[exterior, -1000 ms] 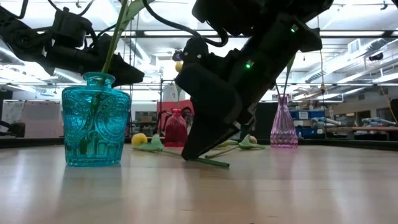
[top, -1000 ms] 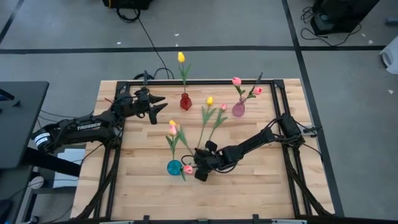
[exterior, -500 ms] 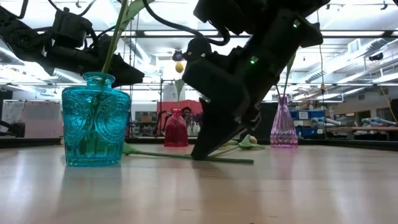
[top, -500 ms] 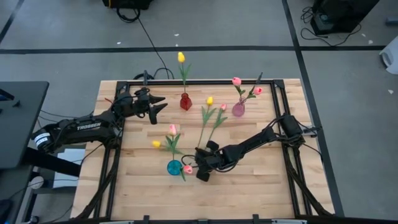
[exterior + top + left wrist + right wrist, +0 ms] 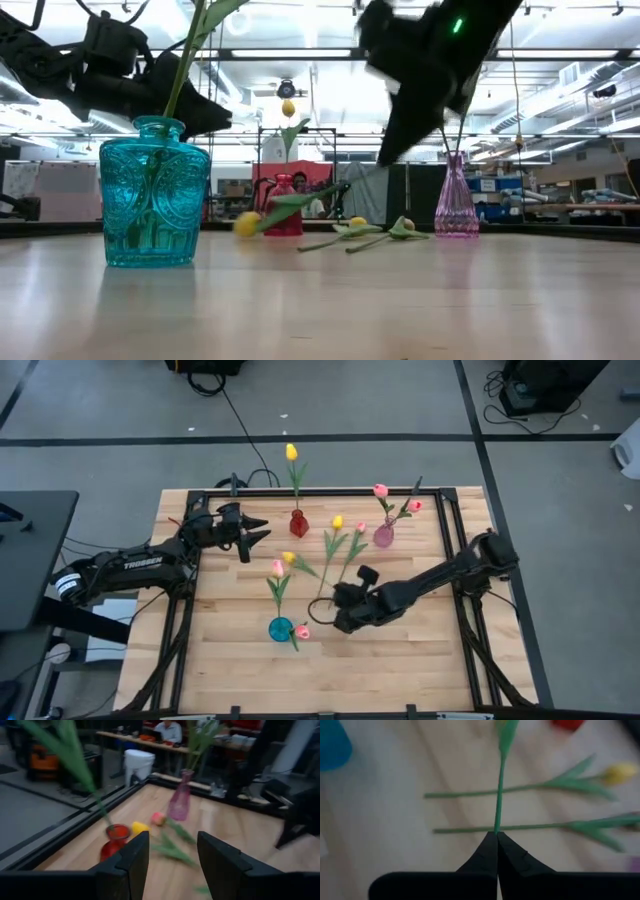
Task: Sort flowers into vase by color
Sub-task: Put the bottom yellow tulip into the red flower vase
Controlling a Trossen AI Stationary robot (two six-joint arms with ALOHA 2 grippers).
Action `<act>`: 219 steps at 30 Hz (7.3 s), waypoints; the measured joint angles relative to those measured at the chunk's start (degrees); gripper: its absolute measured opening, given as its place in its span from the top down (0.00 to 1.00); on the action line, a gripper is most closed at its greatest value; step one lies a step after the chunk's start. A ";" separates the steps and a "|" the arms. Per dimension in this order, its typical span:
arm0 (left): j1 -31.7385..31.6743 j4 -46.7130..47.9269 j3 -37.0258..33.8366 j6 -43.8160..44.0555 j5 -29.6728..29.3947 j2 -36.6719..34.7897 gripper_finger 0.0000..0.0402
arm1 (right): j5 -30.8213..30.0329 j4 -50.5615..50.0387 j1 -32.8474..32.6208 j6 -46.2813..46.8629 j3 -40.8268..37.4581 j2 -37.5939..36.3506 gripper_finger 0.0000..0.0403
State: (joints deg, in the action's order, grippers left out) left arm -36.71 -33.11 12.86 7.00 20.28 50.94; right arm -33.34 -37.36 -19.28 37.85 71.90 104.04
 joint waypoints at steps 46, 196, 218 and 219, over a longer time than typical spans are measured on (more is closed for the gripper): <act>0.07 -0.13 0.04 6.78 11.85 0.44 0.57 | 11.81 35.62 13.85 -6.38 -15.52 6.80 0.97; 6.79 -7.25 19.78 3.10 21.98 28.02 0.98 | 10.37 30.38 0.76 -37.61 0.15 9.71 0.47; 6.71 -5.26 19.78 6.73 22.05 28.02 0.98 | -5.45 17.13 -2.64 -38.24 2.25 -2.65 0.92; 6.71 -5.31 19.78 6.73 22.23 28.02 0.98 | -8.15 16.31 -2.85 -37.17 2.27 -4.31 0.92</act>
State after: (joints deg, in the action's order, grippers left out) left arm -30.00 -38.42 32.64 13.74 42.51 78.96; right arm -41.49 -21.05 -22.13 0.67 74.17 99.73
